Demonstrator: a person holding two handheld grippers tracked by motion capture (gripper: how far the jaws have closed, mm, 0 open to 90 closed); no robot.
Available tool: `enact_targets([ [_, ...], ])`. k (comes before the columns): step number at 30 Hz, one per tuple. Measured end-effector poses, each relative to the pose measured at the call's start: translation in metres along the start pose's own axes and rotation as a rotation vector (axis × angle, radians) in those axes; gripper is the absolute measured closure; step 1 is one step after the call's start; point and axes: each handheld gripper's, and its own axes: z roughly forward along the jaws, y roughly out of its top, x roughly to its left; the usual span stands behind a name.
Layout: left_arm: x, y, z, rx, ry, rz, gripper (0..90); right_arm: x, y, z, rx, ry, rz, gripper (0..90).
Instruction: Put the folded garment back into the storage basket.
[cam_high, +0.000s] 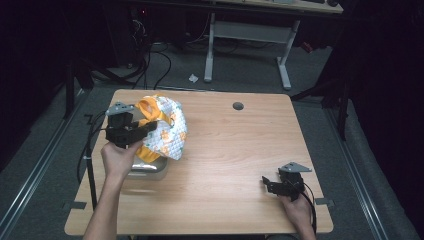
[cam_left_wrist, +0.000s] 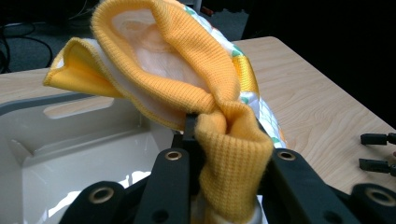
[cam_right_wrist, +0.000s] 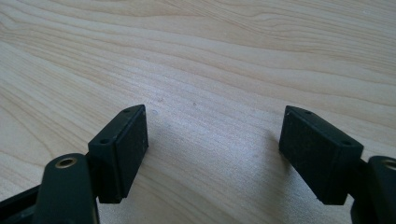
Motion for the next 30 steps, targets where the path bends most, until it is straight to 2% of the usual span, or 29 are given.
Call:
enact_targets([
  [20,0.028,-0.006,-0.006,0.018,0.003,-0.036,76.7,0.000,0.000,0.000,-0.001,-0.001,0.001,24.2],
  [30,0.043,-0.016,-0.001,0.030,0.012,-0.058,76.7,0.000,0.000,0.000,0.000,0.000,0.000,24.2],
])
